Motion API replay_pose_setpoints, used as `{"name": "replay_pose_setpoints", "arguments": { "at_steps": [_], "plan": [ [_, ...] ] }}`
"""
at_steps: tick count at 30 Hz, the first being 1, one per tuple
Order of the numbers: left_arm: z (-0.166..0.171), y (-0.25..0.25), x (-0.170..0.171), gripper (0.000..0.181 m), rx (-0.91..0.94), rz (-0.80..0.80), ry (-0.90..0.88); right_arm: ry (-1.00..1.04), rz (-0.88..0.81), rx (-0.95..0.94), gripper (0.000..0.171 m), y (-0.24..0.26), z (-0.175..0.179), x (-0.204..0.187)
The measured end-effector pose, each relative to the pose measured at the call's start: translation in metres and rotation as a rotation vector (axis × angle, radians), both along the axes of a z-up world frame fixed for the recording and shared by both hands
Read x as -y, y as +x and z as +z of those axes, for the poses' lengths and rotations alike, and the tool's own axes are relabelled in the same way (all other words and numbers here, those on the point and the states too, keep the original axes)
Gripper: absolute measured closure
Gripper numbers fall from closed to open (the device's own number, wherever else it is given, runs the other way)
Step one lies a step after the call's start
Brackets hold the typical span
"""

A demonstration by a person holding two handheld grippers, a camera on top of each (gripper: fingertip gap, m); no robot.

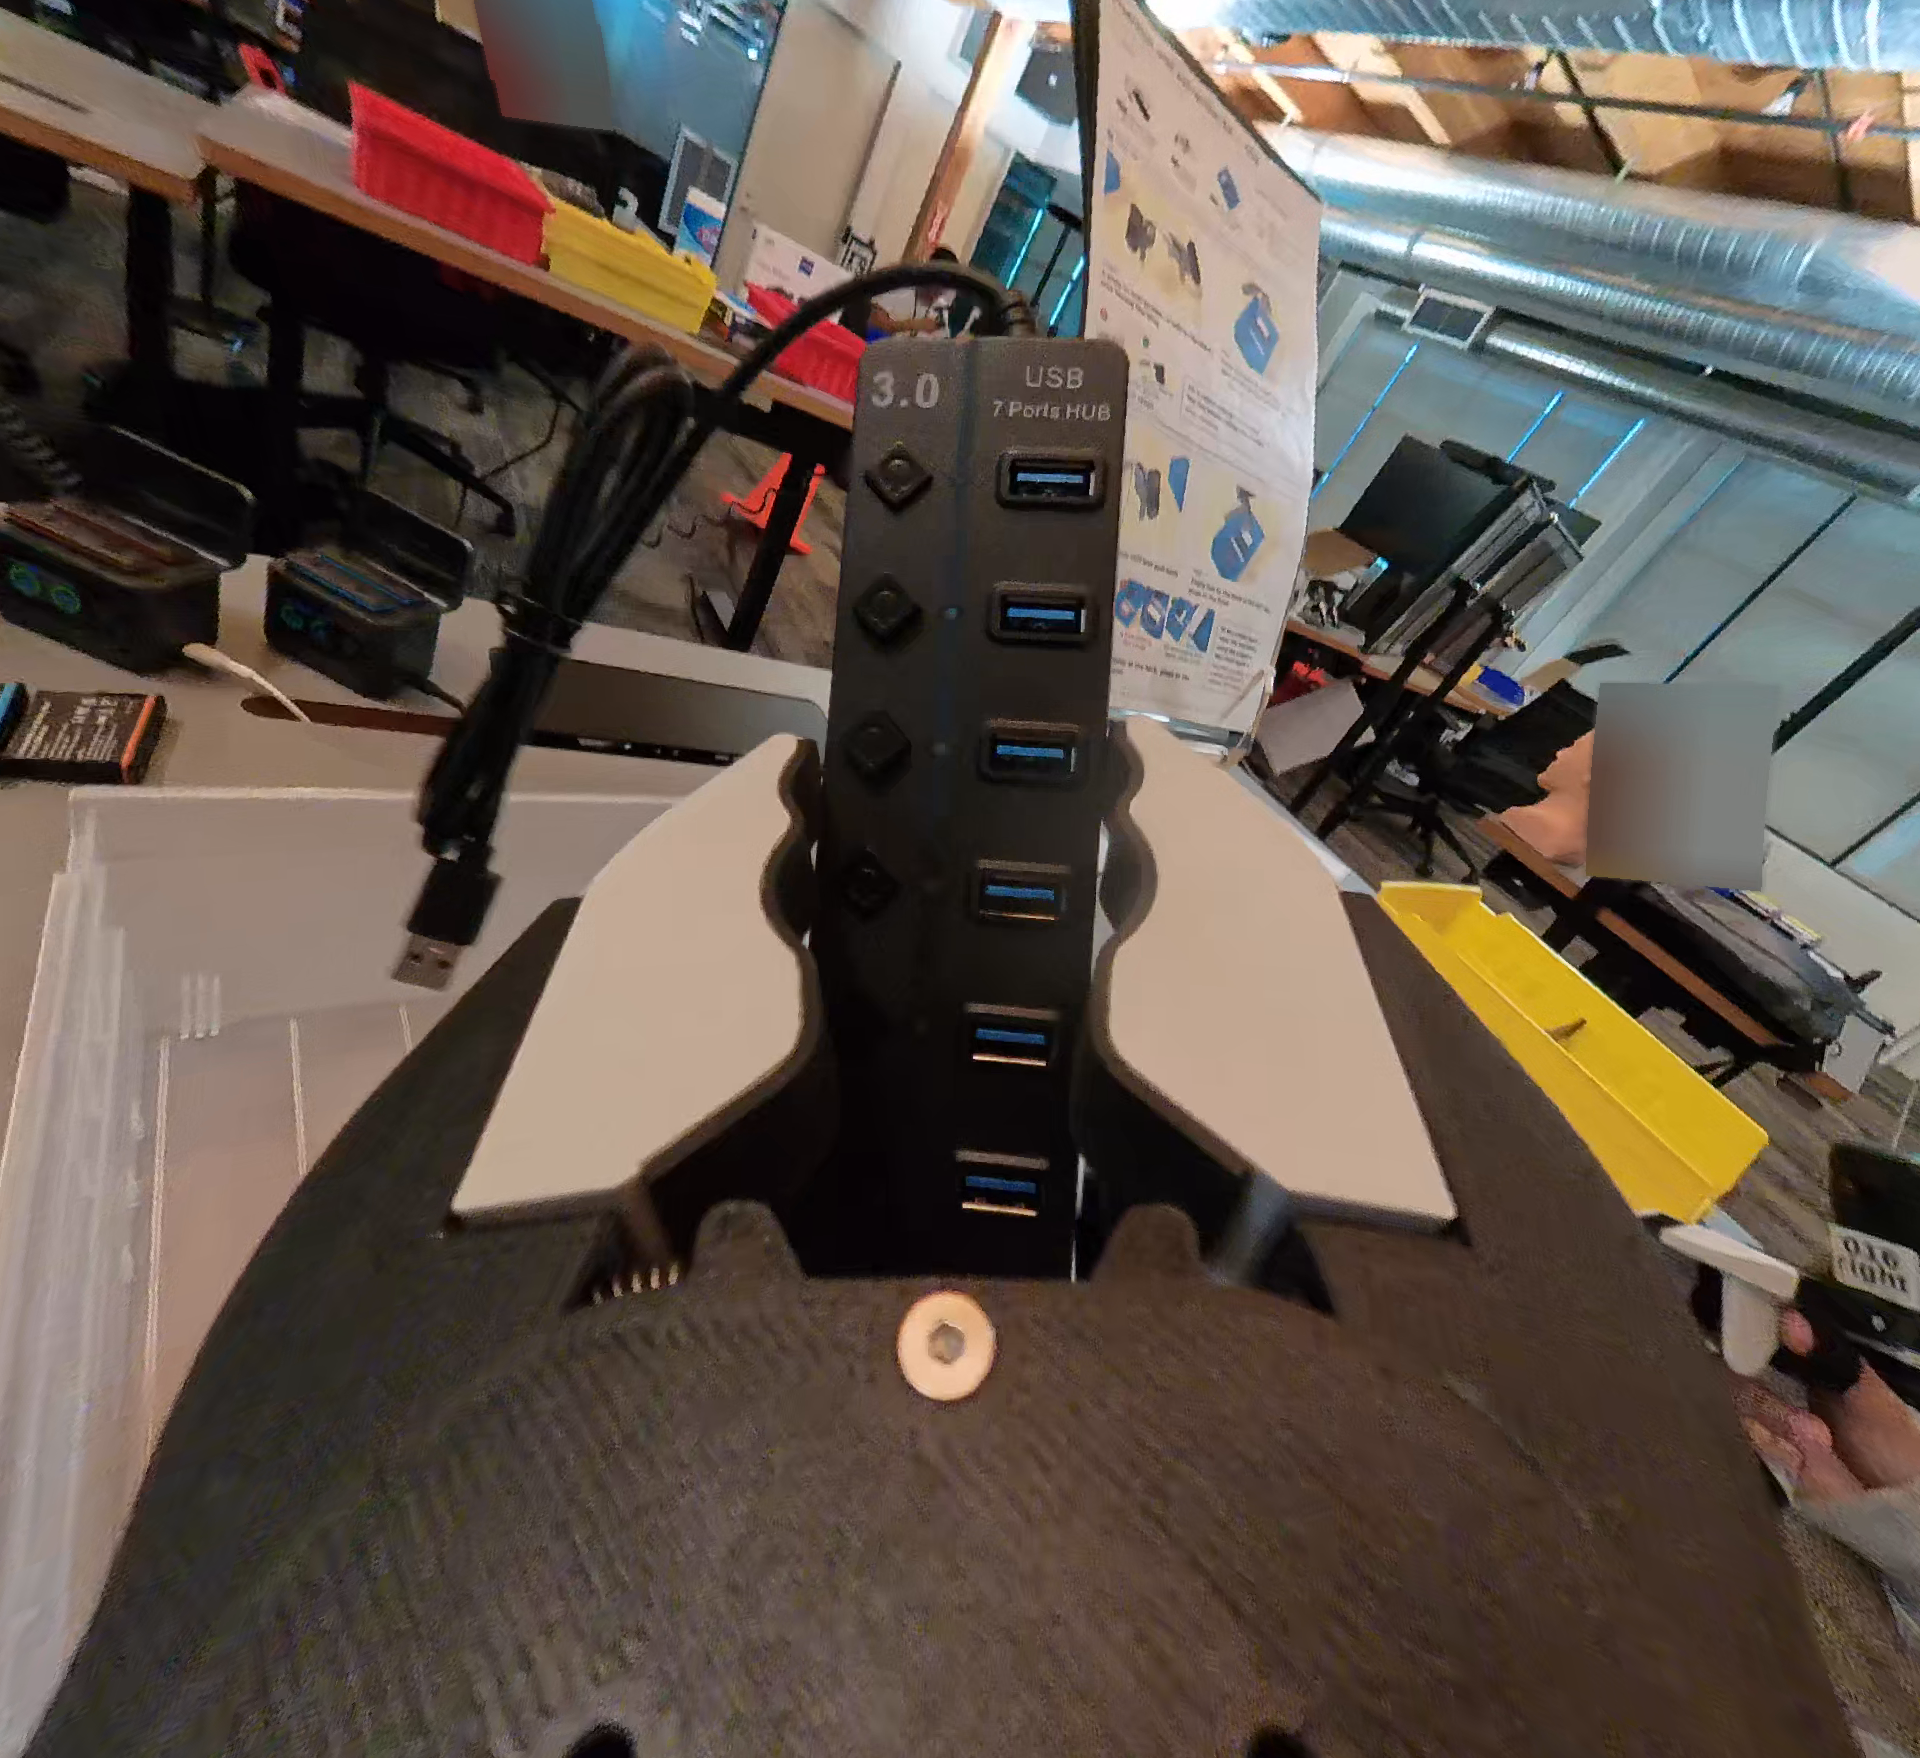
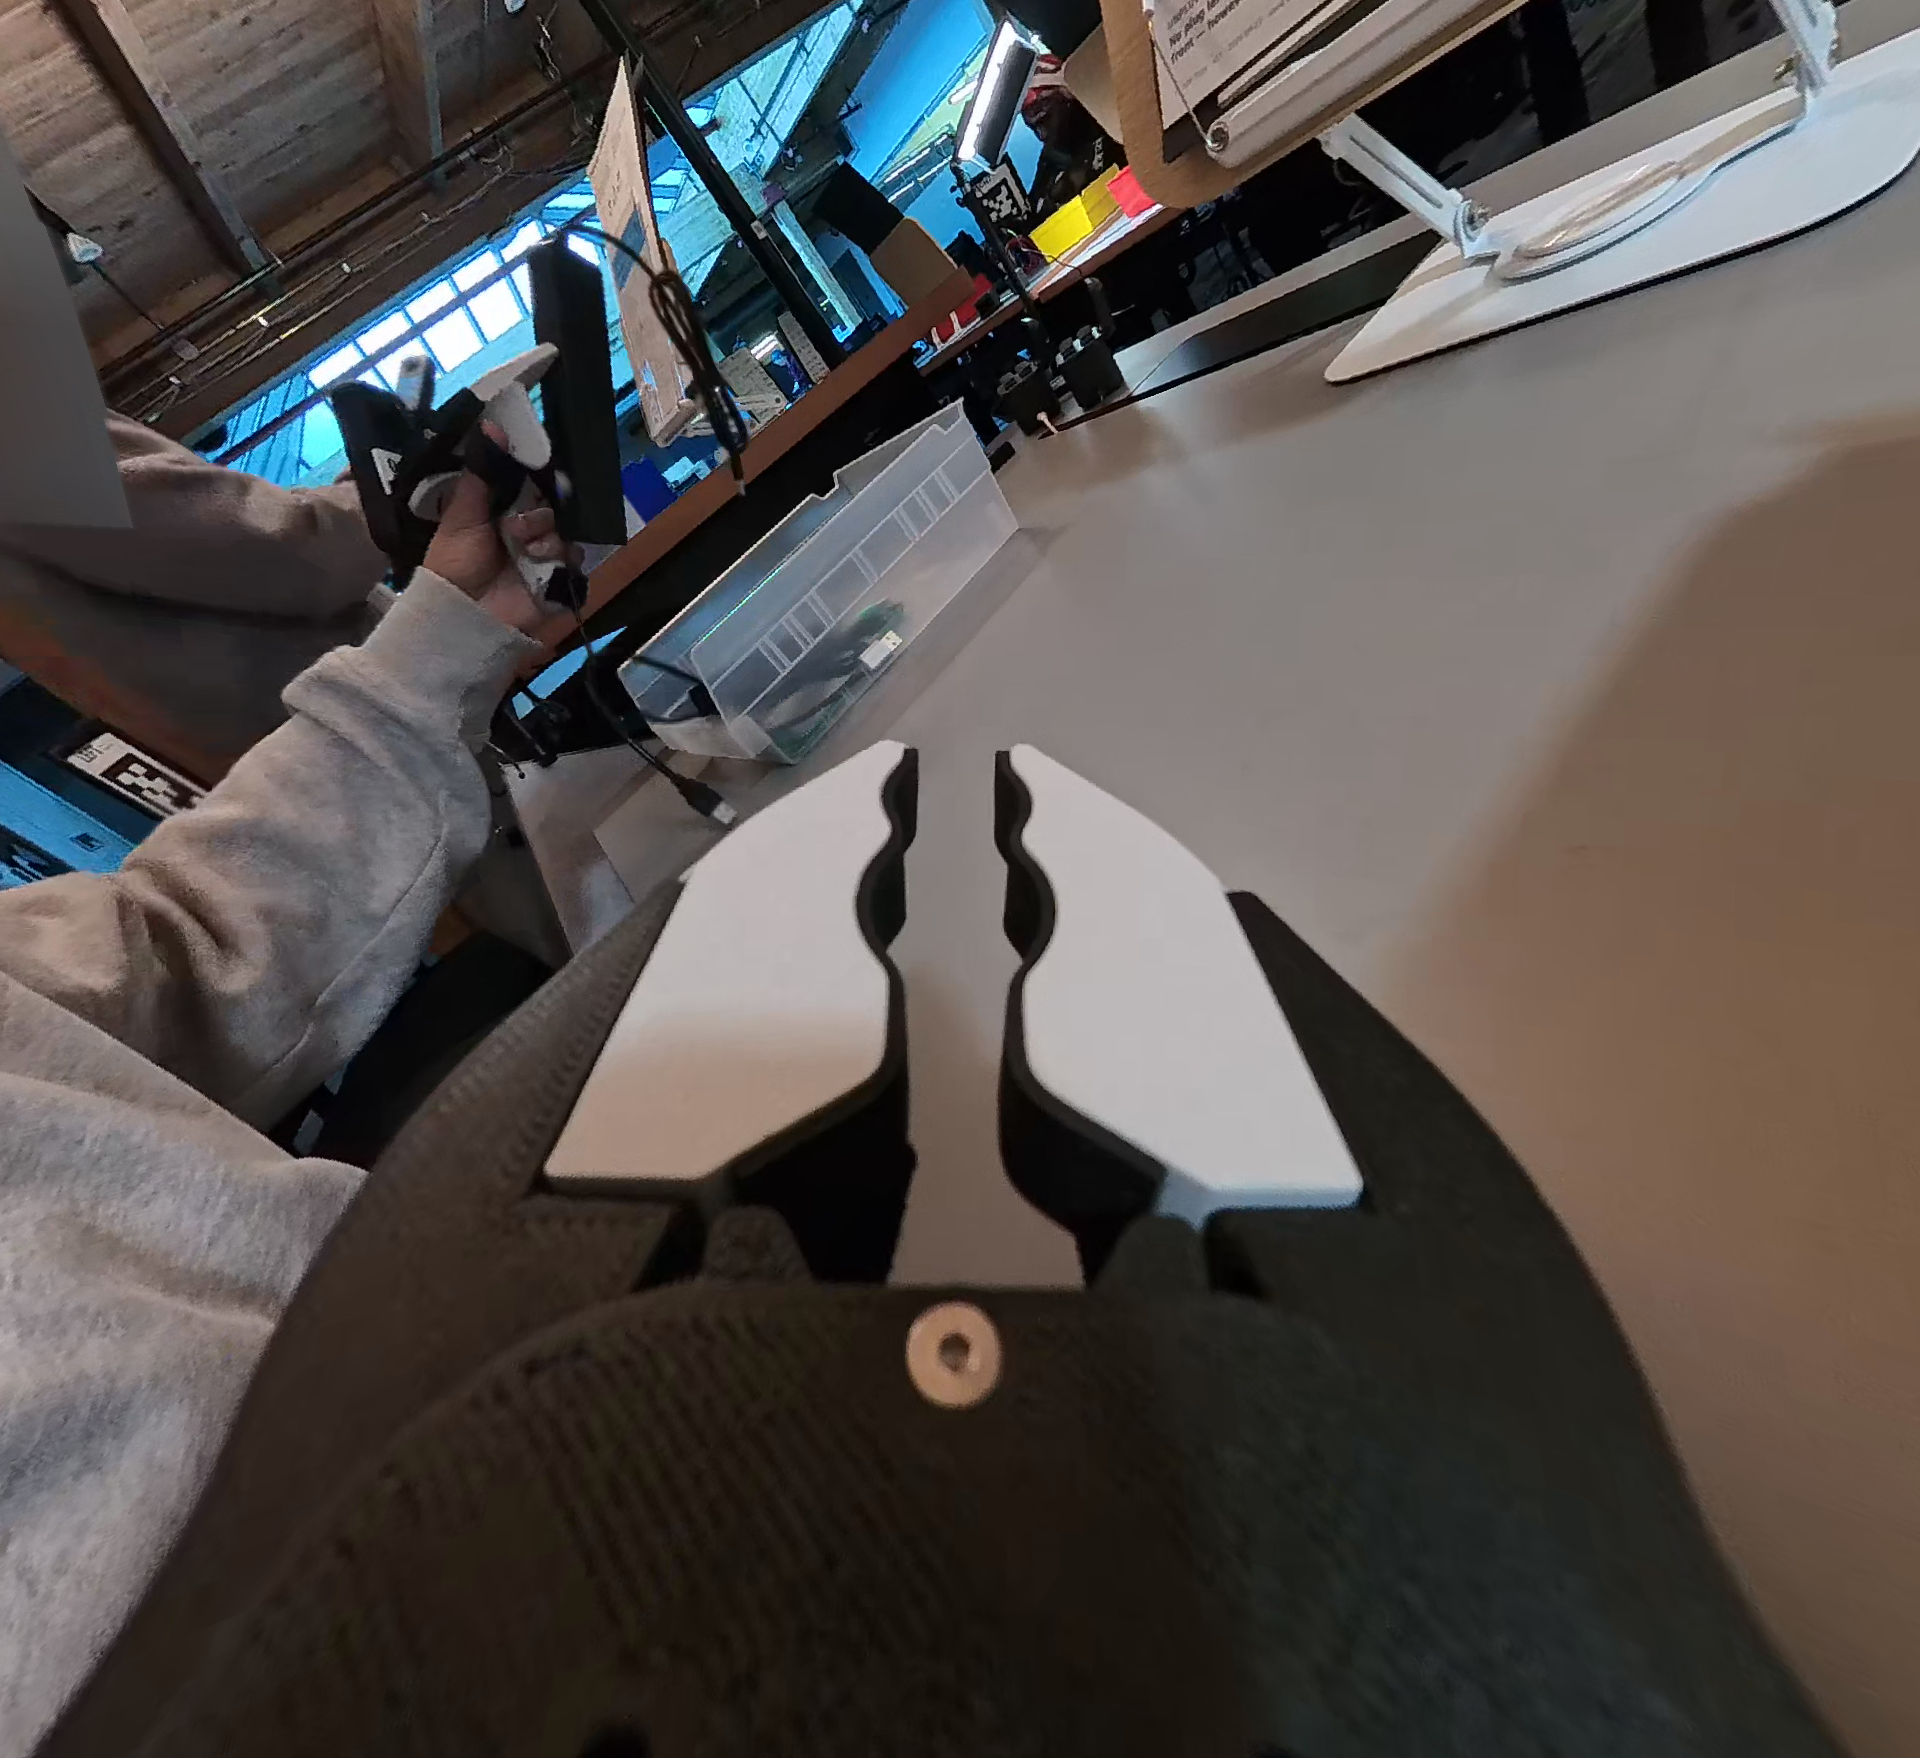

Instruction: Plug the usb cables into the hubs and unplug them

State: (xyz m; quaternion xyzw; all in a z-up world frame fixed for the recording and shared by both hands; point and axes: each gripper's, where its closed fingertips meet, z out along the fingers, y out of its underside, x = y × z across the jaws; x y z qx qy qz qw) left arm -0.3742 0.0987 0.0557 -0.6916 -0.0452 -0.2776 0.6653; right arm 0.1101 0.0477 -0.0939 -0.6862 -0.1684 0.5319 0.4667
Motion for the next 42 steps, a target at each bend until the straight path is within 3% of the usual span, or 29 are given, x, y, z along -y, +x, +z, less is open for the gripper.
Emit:
{"name": "replay_pose_setpoints", "arguments": {
  "at_steps": [7,13,17,21,26,32,37,40,42],
  "plan": [
    [0.0,-0.002,-0.012,0.127,0.059,0.012,0.033,0.007,-0.012,-0.011,0.157,0.004,0.004,0.0],
    [0.014,0.021,-0.001,0.127,0.022,-0.027,0.085,-0.003,-0.005,-0.009,0.157,0.002,0.001,0.0],
    [0.021,0.071,0.014,0.126,-0.103,-0.107,0.112,0.003,0.001,0.001,0.157,0.0,0.0,0.001],
    [0.014,0.162,0.032,0.126,-0.221,-0.286,0.149,0.056,0.038,0.009,0.154,-0.008,0.005,0.008],
    [-0.014,0.288,0.059,0.126,-0.199,-0.548,0.199,0.184,0.089,0.022,0.15,-0.017,0.019,0.024],
    [-0.097,0.408,0.08,0.126,-0.232,-0.76,0.11,0.195,0.155,-0.083,0.146,-0.024,0.035,0.041],
    [-0.153,0.458,0.09,0.126,-0.475,-0.685,0.049,0.148,0.121,-0.058,0.123,-0.026,0.027,0.039],
    [-0.162,0.463,0.089,0.126,-0.645,-0.566,0.091,0.11,0.1,-0.024,0.135,-0.022,0.02,0.034],
    [-0.161,0.465,0.092,0.126,-0.629,-0.569,0.1,0.088,0.102,-0.026,0.138,-0.019,0.02,0.033]
  ]
}}
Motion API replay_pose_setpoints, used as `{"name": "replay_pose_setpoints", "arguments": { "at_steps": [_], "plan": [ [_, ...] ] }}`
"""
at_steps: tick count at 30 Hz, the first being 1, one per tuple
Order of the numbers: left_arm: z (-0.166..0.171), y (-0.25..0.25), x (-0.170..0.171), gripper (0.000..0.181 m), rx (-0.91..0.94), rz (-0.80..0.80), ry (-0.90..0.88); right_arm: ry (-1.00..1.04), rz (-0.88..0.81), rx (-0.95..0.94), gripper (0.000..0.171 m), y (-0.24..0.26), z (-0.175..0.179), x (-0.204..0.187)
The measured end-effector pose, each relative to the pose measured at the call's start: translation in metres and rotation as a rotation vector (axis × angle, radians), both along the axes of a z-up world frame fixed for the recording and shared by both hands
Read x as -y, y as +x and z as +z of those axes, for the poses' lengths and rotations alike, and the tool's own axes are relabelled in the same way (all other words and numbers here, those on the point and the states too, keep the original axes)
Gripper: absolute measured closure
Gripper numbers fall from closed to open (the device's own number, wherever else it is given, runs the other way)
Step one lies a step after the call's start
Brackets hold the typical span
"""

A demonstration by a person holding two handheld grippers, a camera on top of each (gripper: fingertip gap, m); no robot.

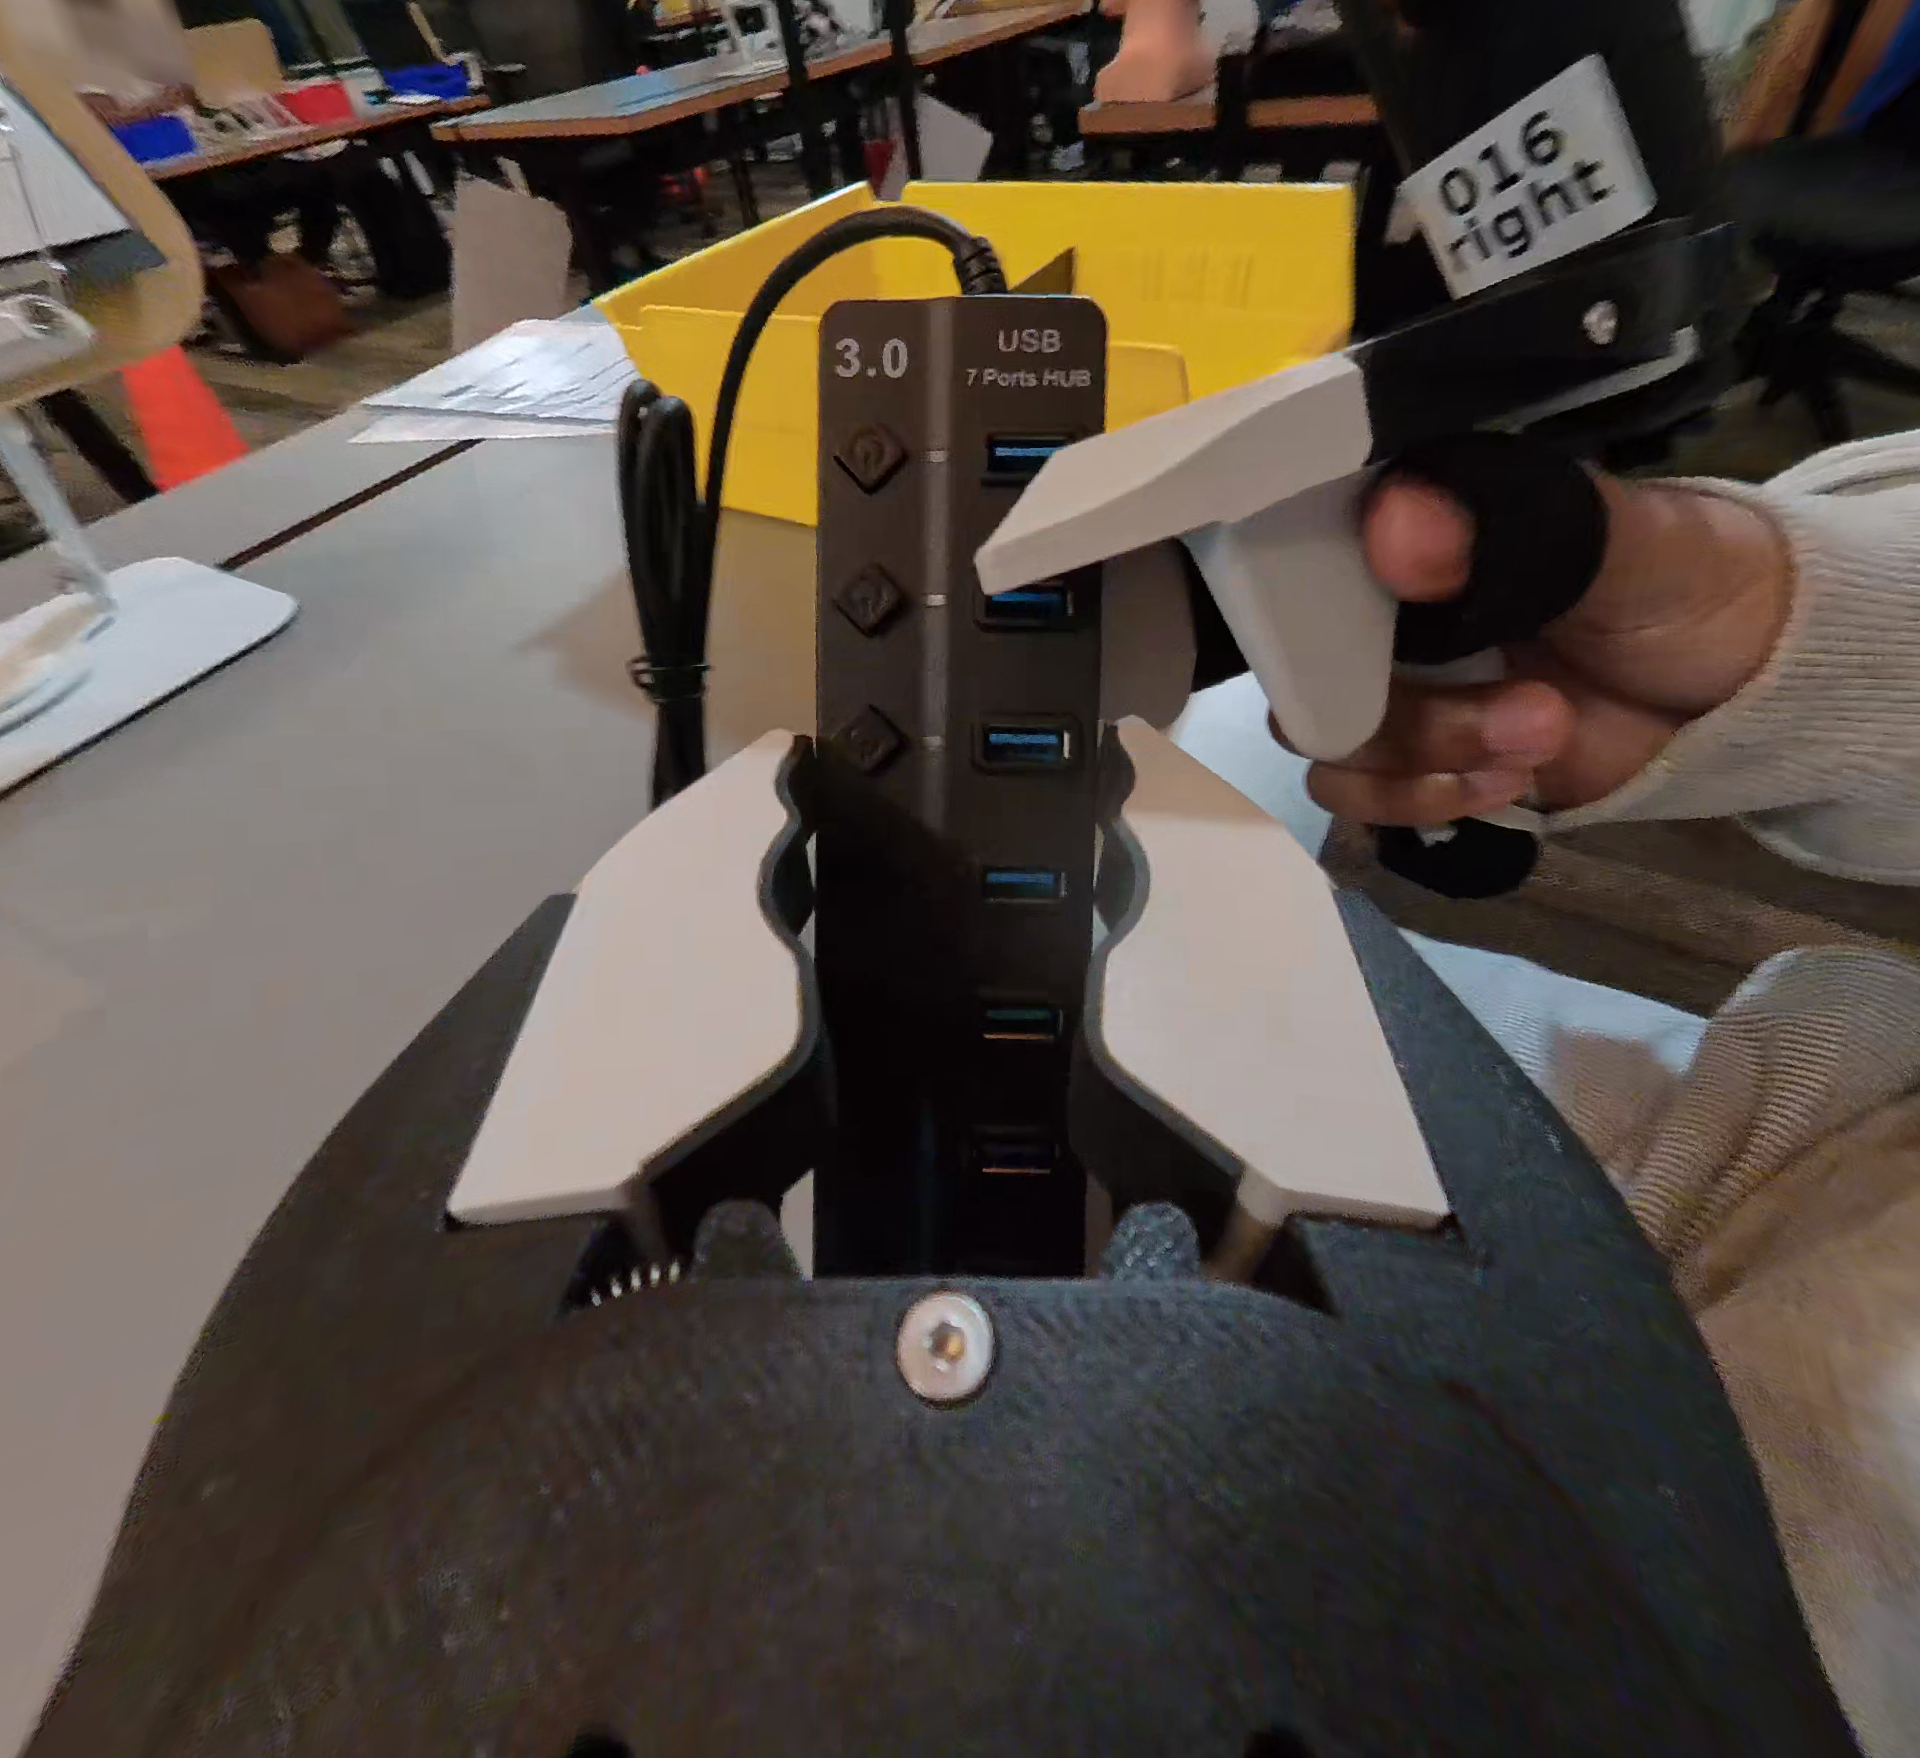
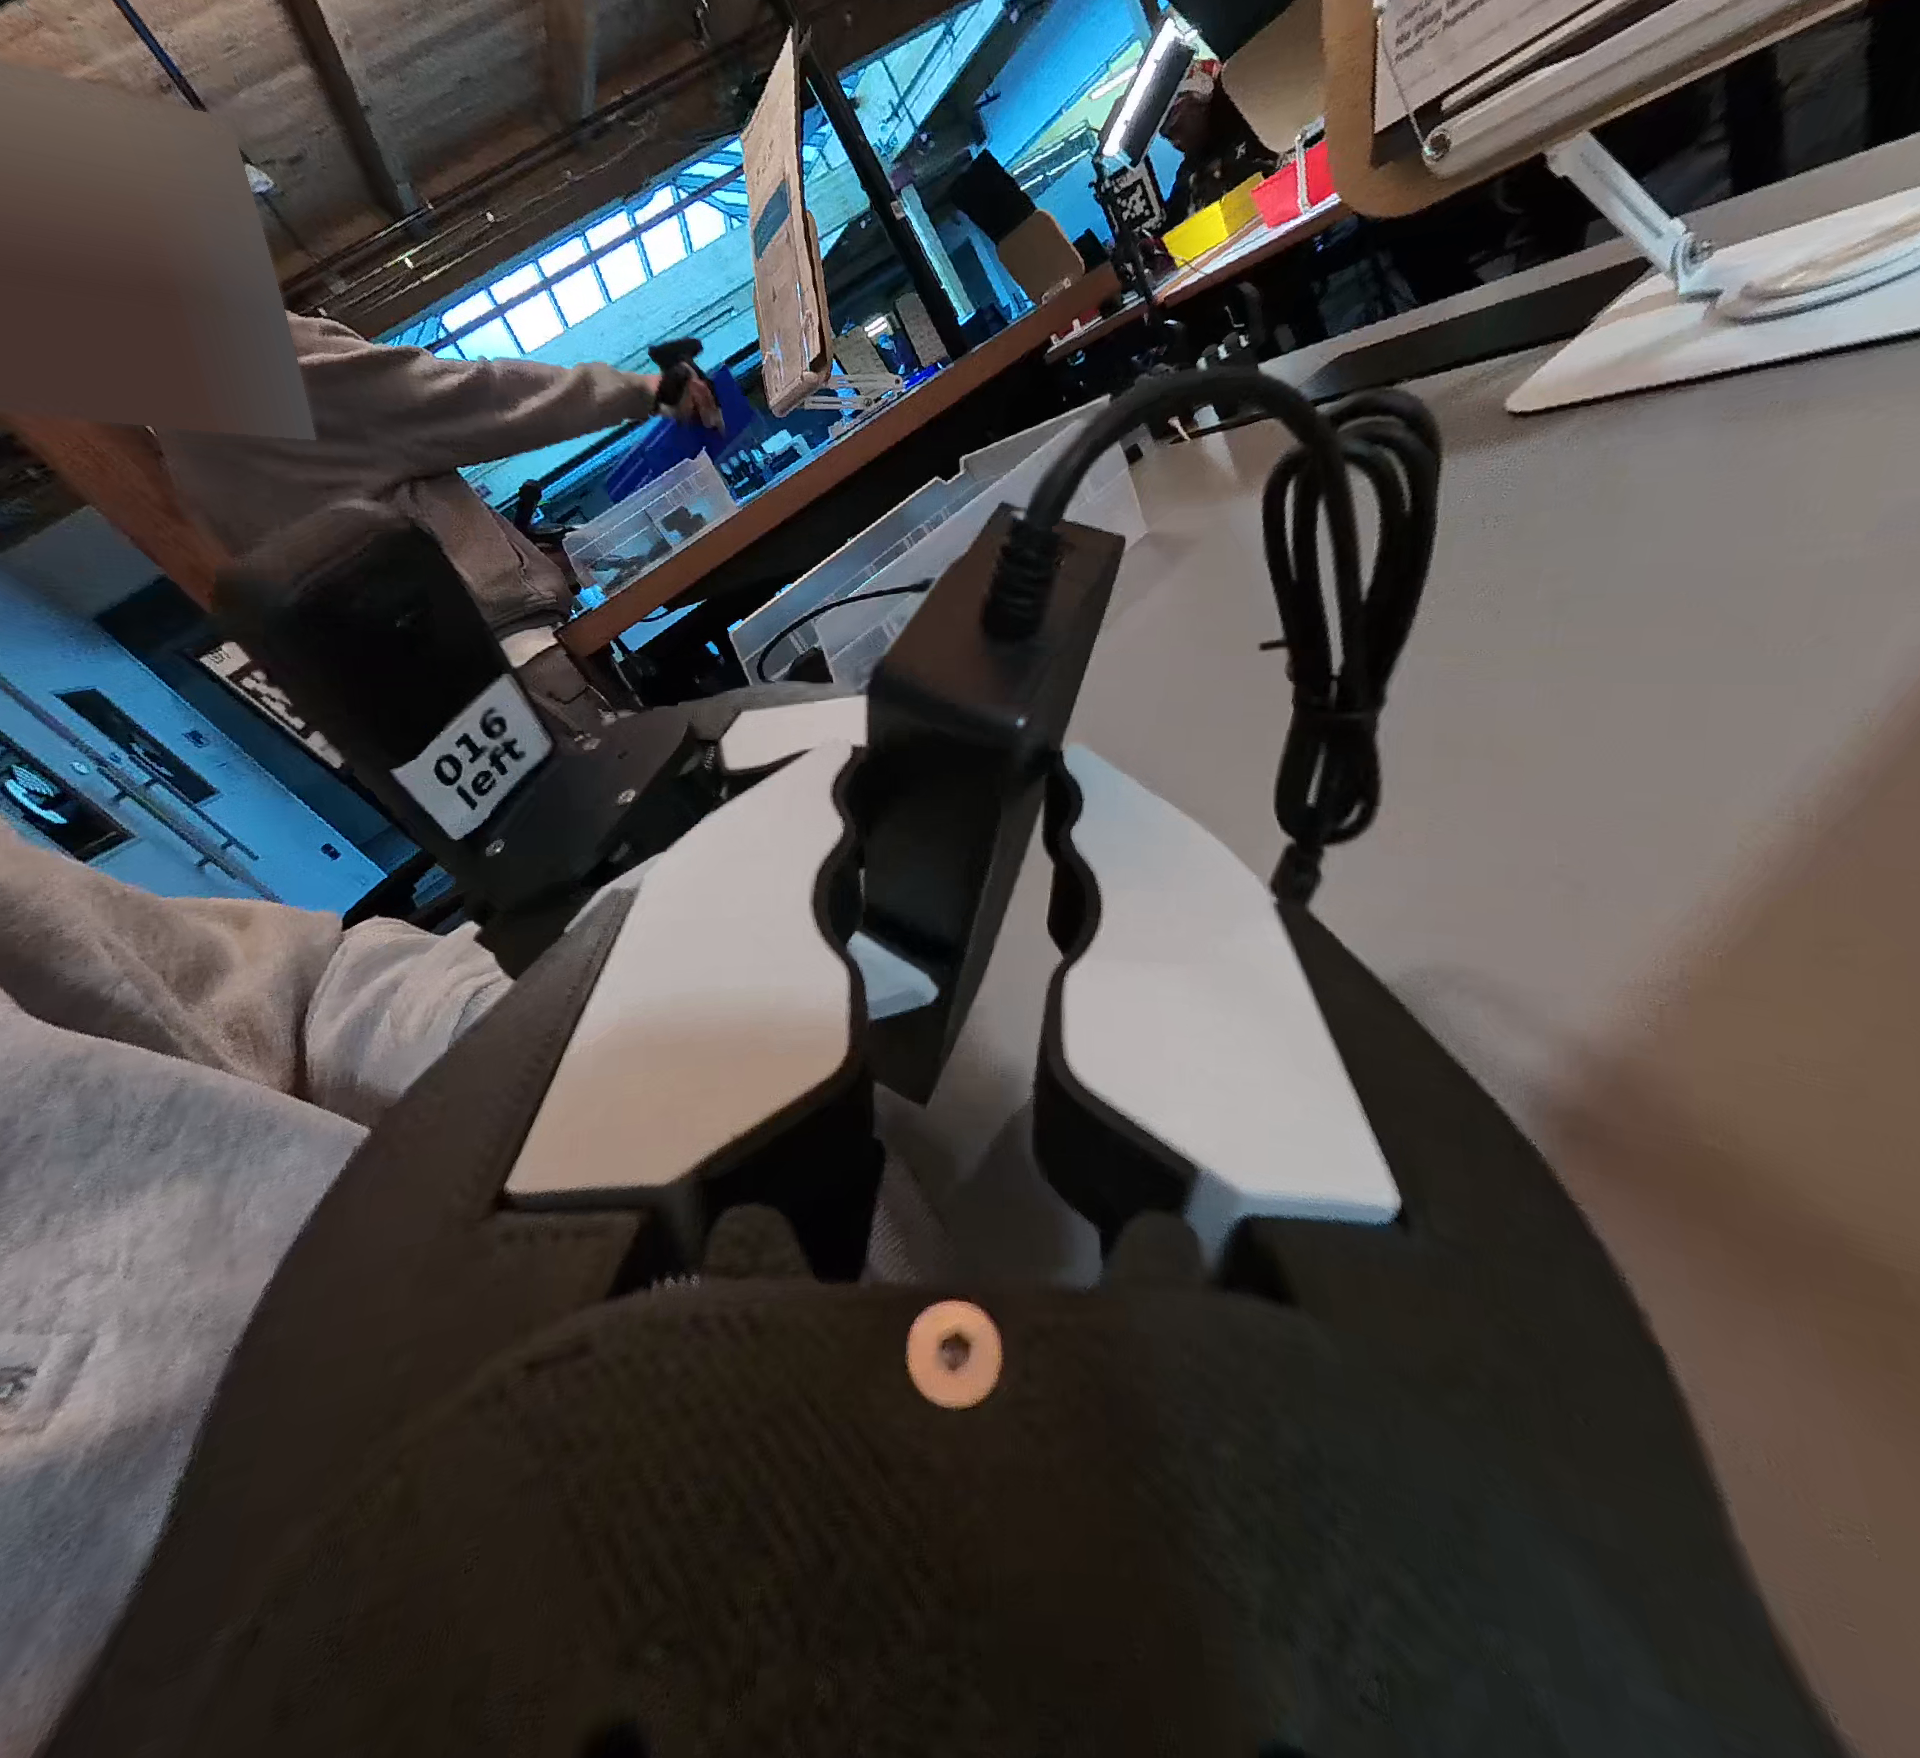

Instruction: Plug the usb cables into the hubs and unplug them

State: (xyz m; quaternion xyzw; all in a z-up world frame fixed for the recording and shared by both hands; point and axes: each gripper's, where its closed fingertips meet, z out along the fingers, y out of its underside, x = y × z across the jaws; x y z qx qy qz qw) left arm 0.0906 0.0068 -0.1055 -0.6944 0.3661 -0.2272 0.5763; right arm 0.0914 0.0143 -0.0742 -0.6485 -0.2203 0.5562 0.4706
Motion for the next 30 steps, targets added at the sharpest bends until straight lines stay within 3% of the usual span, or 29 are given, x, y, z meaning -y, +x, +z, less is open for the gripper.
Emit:
{"name": "replay_pose_setpoints", "arguments": {
  "at_steps": [3,7,10,12,13,15,16,24,30],
  "plan": [
    [0.003,0.003,0.007,0.127,0.124,-0.103,-0.077,-0.048,0.028,-0.046,0.144,0.004,0.002,-0.002],
    [-0.013,-0.004,0.001,0.095,0.244,-0.167,-0.344,-0.05,0.099,-0.107,0.147,0.008,0.01,0.001],
    [-0.022,0.006,0.015,0.091,0.328,-0.302,-0.531,-0.024,0.171,-0.099,0.147,-0.002,0.011,0.013],
    [-0.02,0.014,0.03,0.097,0.404,-0.408,-0.62,-0.034,0.207,-0.141,0.146,-0.008,0.015,0.02],
    [-0.017,0.017,0.038,0.107,0.434,-0.461,-0.652,-0.042,0.208,-0.149,0.147,-0.01,0.015,0.021],
    [-0.008,0.019,0.05,0.146,0.483,-0.554,-0.664,-0.044,0.189,-0.135,0.147,-0.011,0.012,0.019],
    [-0.007,0.02,0.053,0.153,0.48,-0.576,-0.666,-0.039,0.19,-0.13,0.146,-0.011,0.011,0.018],
    [-0.004,0.009,0.046,0.154,0.406,-0.526,-0.587,-0.018,0.134,-0.157,0.141,-0.009,0.014,0.01],
    [0.01,-0.021,0.033,0.154,0.507,-0.409,-0.529,-0.023,0.087,-0.199,0.139,-0.009,0.019,-0.007]
  ]
}}
